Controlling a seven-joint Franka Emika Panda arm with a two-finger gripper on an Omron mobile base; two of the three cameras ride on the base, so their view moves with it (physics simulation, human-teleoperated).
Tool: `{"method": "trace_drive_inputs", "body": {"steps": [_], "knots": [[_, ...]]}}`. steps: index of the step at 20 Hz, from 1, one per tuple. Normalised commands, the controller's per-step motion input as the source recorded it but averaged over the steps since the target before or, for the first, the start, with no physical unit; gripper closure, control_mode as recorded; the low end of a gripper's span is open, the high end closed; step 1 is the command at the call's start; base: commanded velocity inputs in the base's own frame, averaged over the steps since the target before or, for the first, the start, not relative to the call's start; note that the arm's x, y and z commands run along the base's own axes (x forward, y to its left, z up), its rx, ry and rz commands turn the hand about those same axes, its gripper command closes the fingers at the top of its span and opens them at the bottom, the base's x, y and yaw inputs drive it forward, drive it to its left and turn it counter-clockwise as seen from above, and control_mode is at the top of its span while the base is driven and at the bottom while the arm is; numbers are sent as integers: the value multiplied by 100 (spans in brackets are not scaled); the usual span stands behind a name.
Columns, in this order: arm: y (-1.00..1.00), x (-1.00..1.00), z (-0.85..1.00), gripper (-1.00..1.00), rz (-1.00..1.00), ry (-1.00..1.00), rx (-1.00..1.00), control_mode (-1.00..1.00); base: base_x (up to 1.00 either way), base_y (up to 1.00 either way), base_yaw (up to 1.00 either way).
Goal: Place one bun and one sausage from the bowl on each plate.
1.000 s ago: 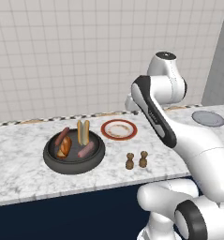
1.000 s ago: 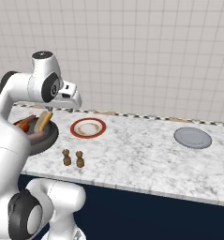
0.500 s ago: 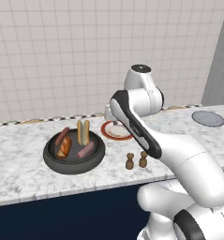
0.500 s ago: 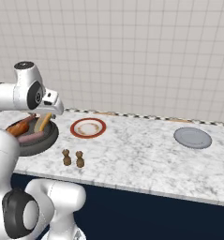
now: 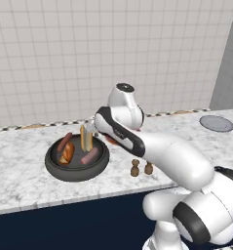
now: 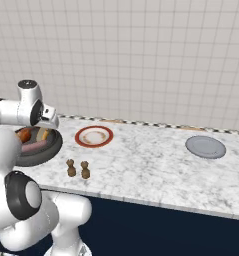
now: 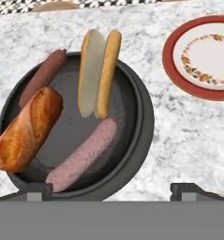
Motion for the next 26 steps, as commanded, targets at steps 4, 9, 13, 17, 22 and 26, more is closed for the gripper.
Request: {"method": "trace_drive_inputs", "body": {"steps": [4,9,13,17,22,26], "knots": [[46,55,-25,-100,0,1,0,-100,0,0,0],[13,60,-36,-100,0,0,2,-100,0,0,0],[34,46,-46,-100,0,0,0,-100,0,0,0],[27,32,-42,-100,-1,0,0,-100,0,0,0],[4,21,-50,-100,-1,0,0,-100,0,0,0],[16,21,-52,-100,-1,0,0,-100,0,0,0]]}}
